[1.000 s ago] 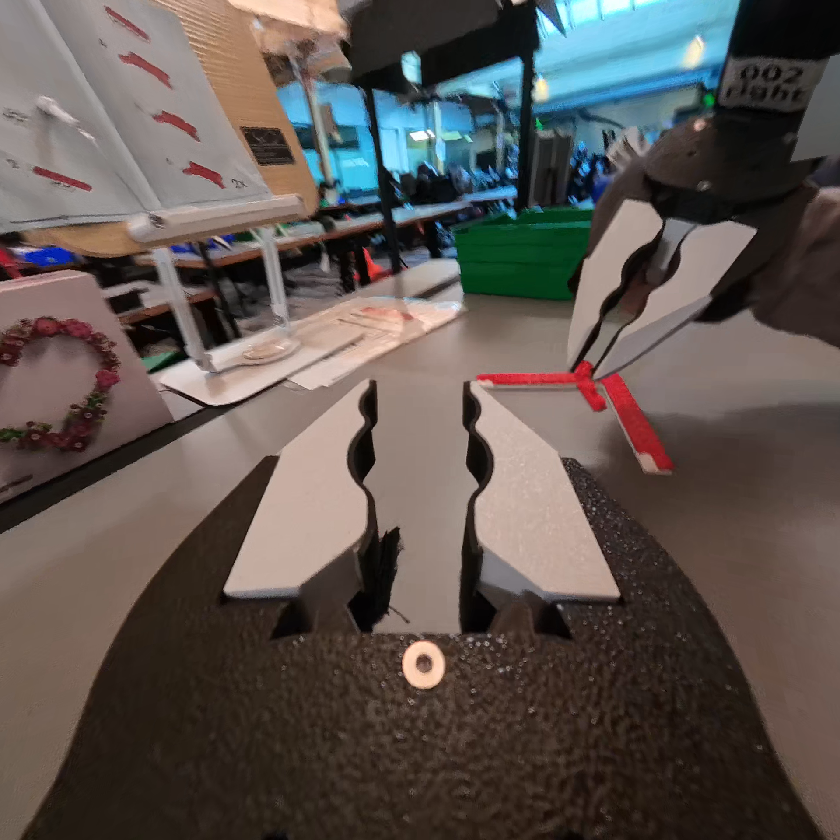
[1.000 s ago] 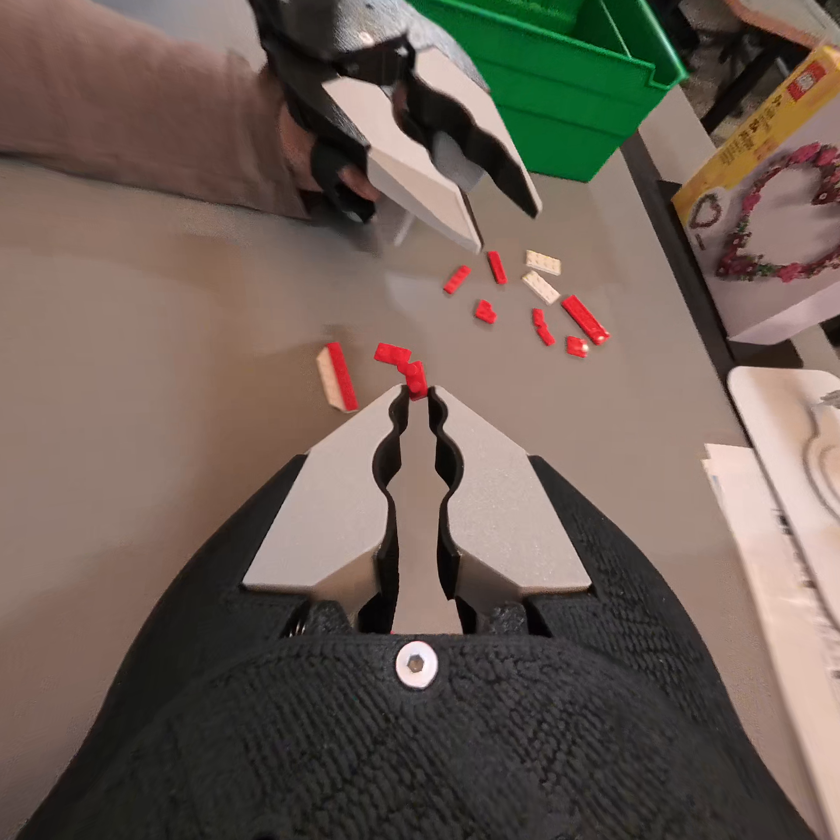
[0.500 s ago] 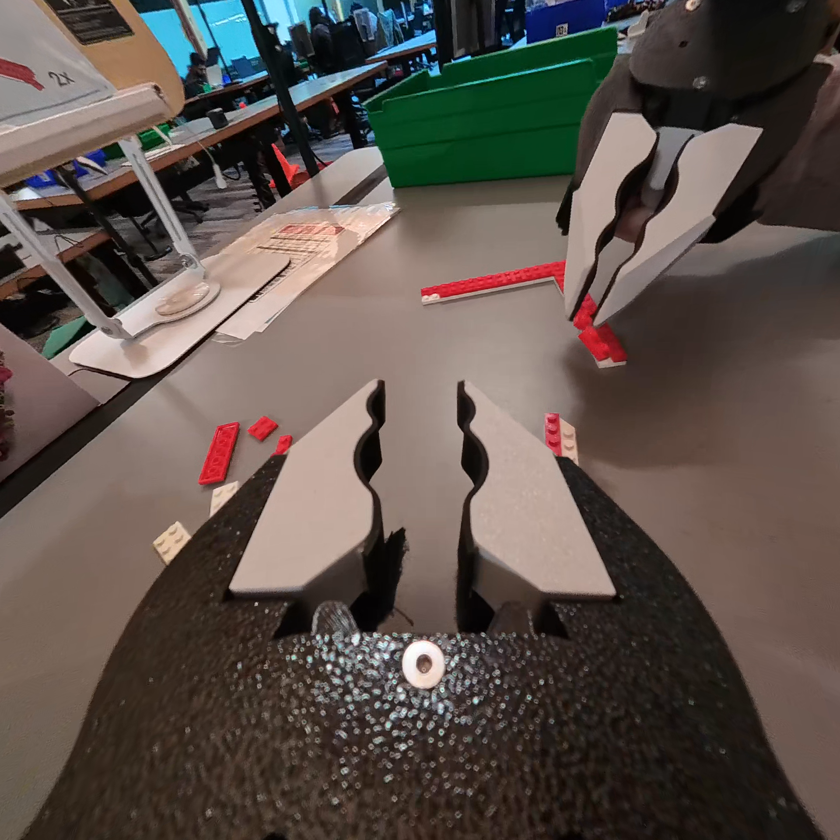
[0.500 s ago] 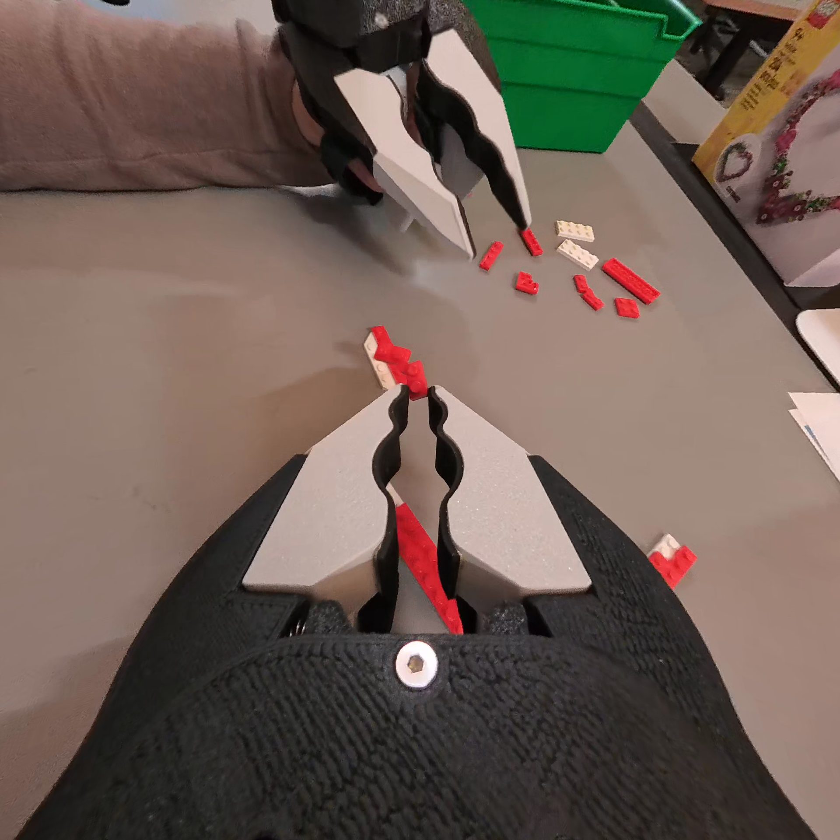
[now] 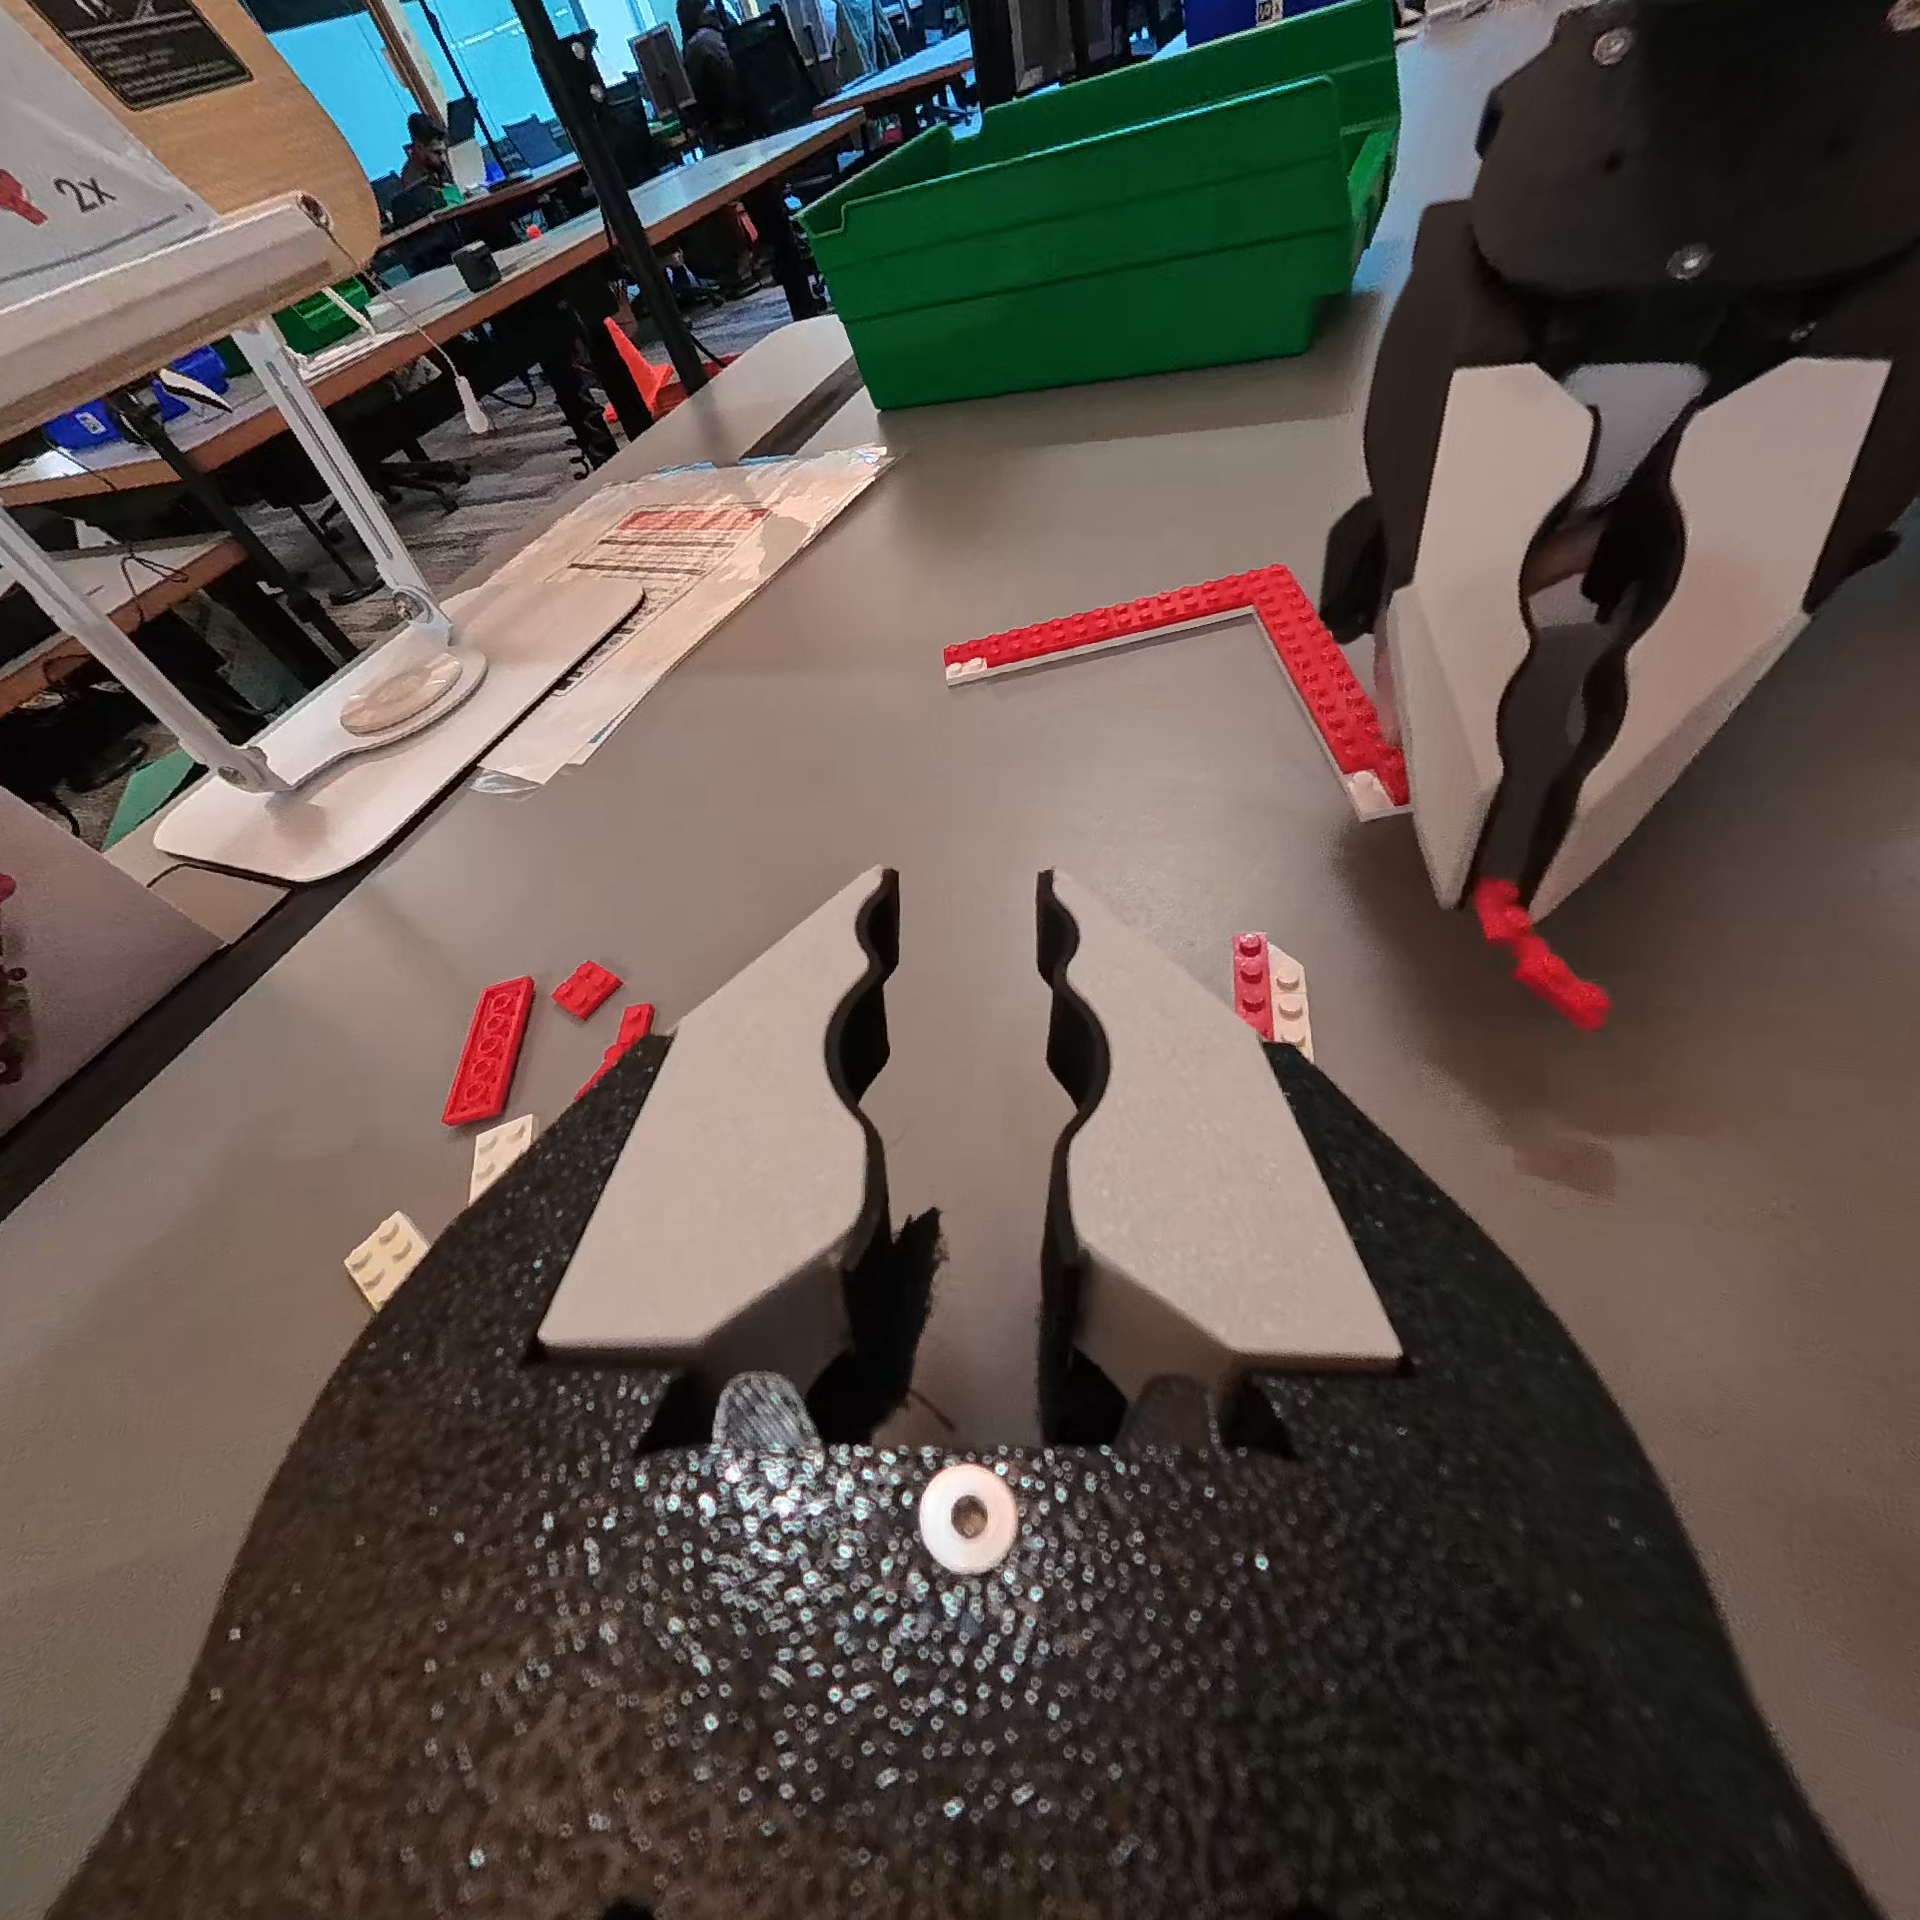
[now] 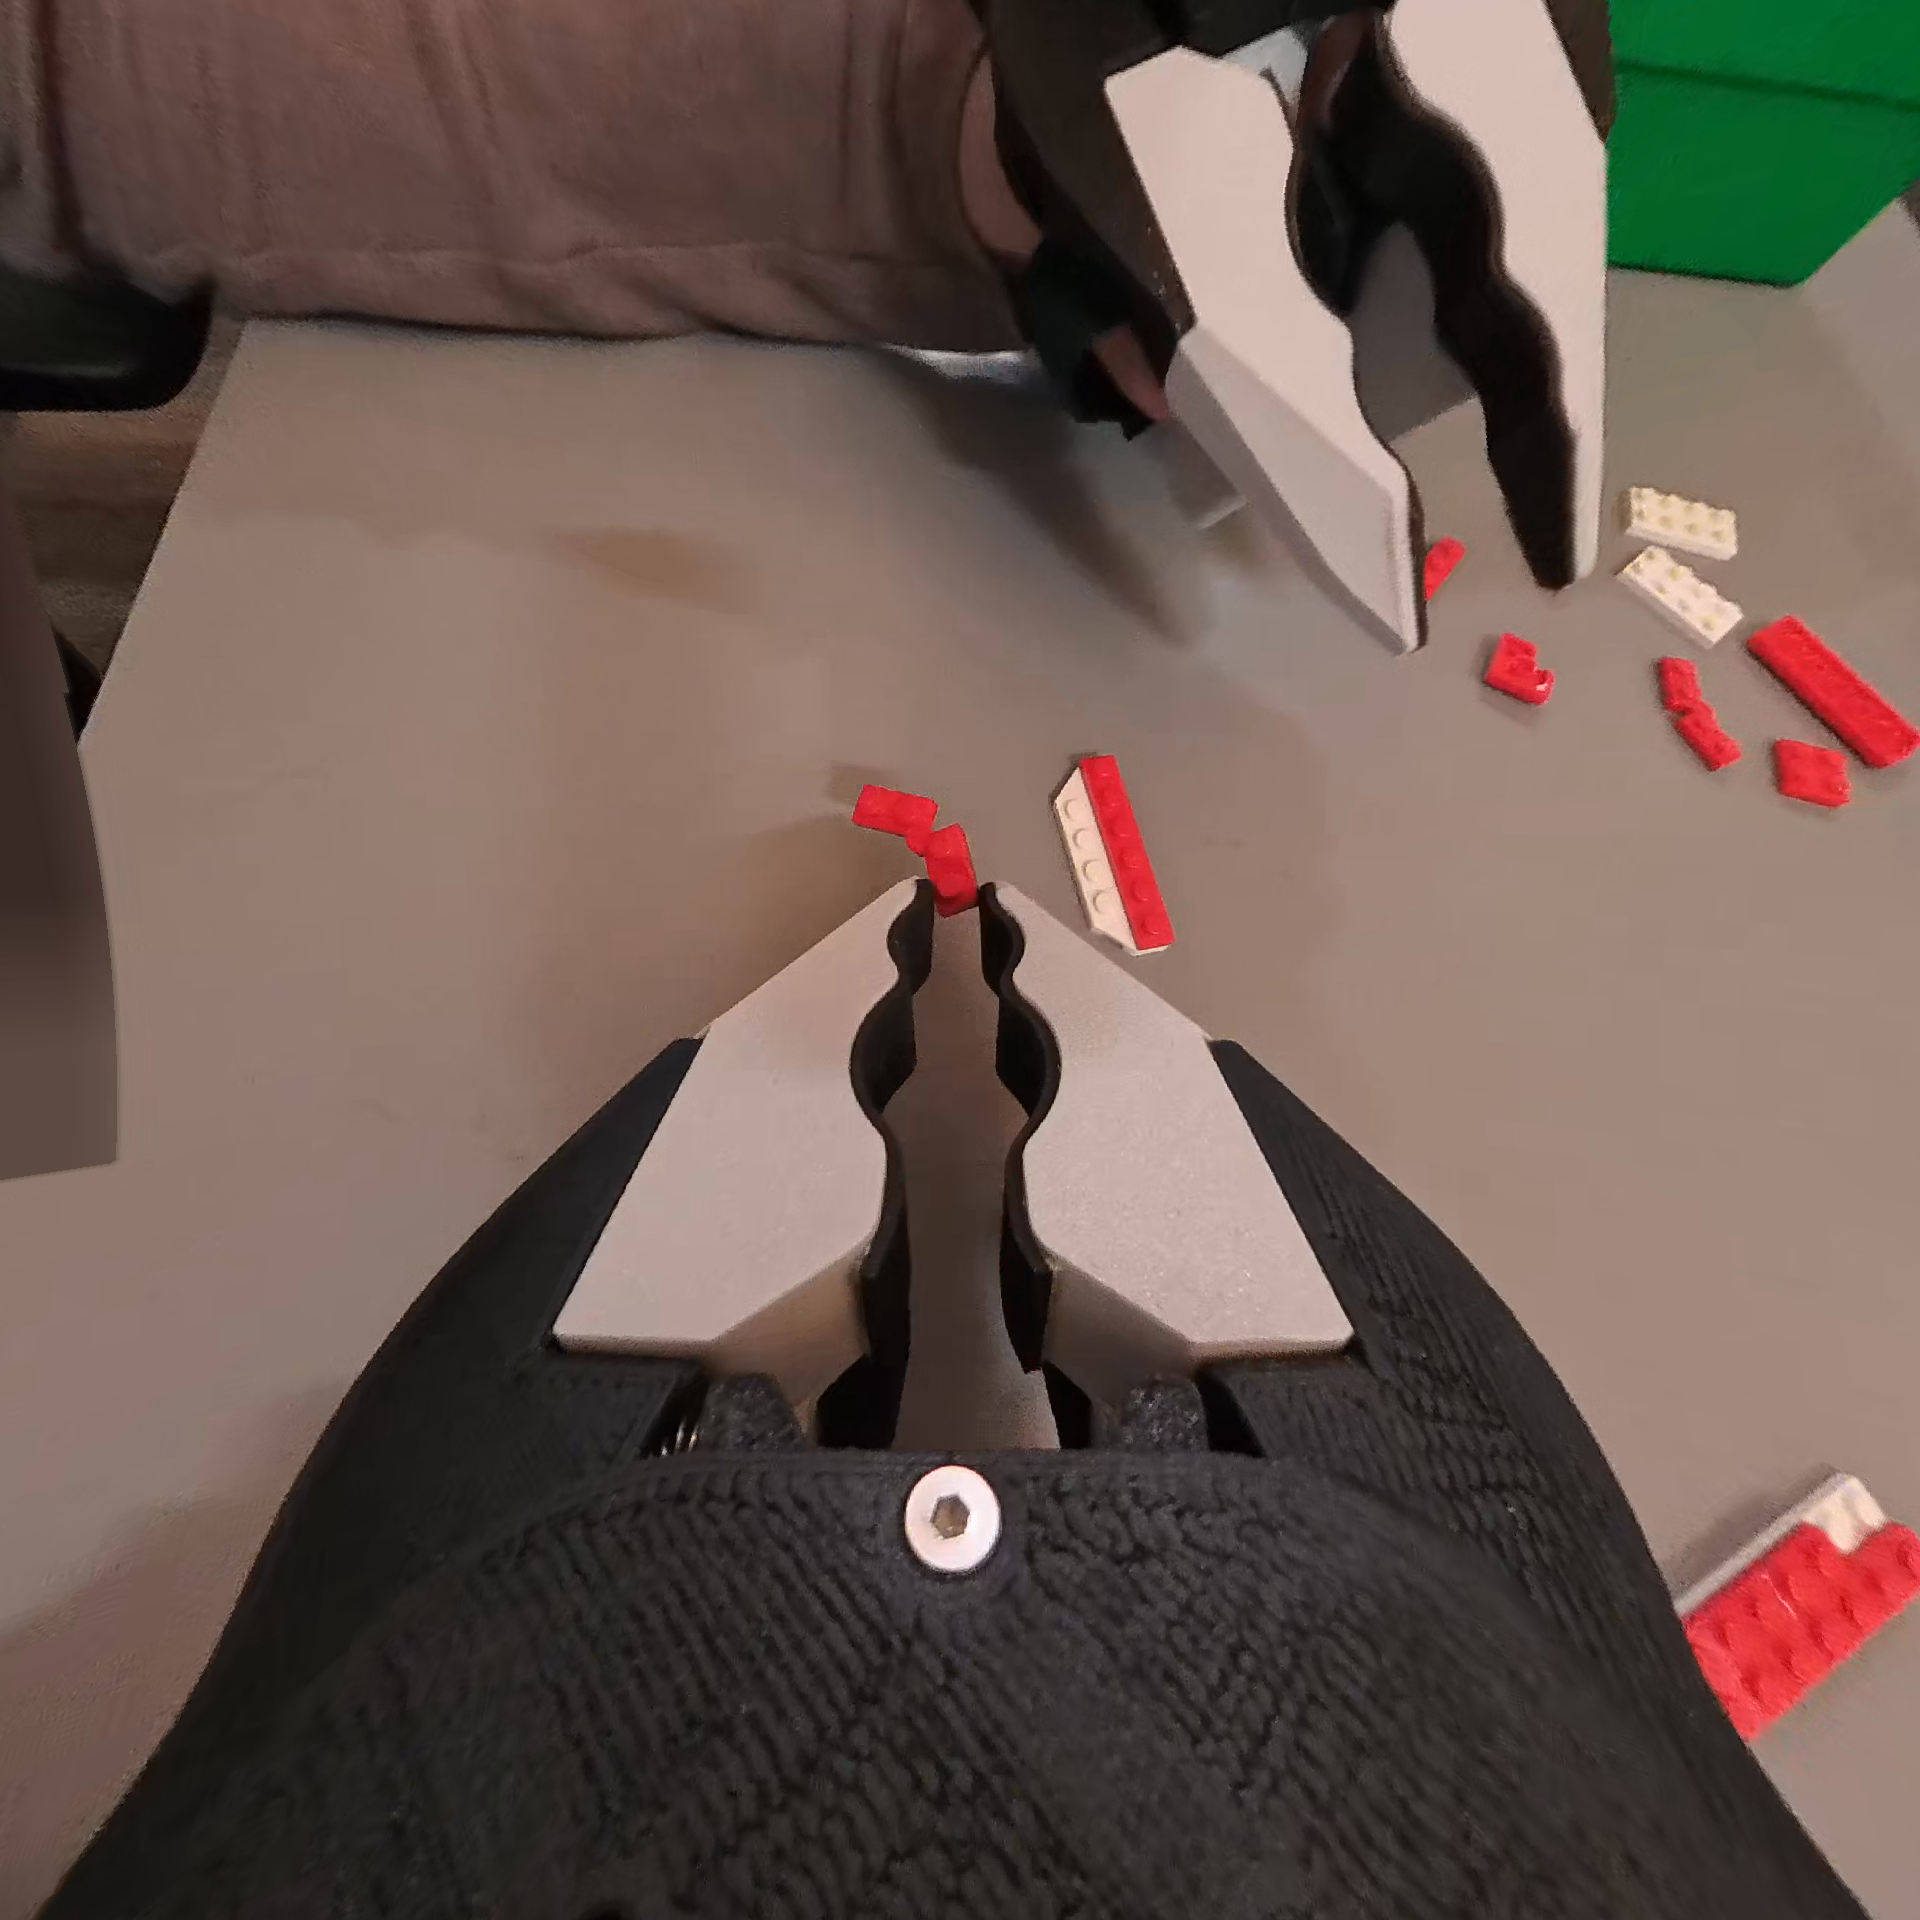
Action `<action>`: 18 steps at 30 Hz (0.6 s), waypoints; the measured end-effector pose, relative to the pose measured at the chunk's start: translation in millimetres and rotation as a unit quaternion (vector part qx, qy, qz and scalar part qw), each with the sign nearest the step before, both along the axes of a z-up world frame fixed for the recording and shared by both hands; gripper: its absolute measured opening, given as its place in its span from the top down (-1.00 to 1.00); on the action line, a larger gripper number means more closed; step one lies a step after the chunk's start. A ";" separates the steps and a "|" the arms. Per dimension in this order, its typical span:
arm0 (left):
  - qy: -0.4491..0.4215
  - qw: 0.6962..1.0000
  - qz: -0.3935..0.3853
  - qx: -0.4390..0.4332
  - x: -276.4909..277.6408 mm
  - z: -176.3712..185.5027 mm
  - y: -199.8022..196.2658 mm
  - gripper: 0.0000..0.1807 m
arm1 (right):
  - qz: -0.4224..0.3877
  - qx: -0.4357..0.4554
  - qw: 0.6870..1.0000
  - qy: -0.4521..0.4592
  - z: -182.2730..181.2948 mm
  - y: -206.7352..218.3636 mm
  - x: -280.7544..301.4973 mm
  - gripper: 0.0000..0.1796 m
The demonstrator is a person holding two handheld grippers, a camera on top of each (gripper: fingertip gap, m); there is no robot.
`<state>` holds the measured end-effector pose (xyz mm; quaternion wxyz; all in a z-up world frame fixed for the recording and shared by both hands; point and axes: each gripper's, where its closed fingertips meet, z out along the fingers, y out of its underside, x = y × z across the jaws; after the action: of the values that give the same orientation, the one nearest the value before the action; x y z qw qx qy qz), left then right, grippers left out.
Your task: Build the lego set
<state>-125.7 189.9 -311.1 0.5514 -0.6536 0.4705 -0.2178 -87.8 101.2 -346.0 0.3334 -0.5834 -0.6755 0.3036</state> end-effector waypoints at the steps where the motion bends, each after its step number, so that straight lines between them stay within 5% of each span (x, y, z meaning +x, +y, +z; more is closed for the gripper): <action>1: 0.001 1.000 0.000 0.000 0.1 -0.4 0.1 0.74 | -0.003 -0.001 1.000 -0.006 -2.0 0.2 -0.6 0.93; 18: -0.008 1.000 -0.009 -0.004 -1.5 3.2 -2.5 0.78 | -0.027 0.011 0.999 -0.015 -4.9 5.6 -6.0 0.93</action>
<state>-127.2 187.3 -307.9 0.5507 -0.6497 0.4709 -0.2301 -93.8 106.8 -350.9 0.3379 -0.6024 -0.6673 0.2786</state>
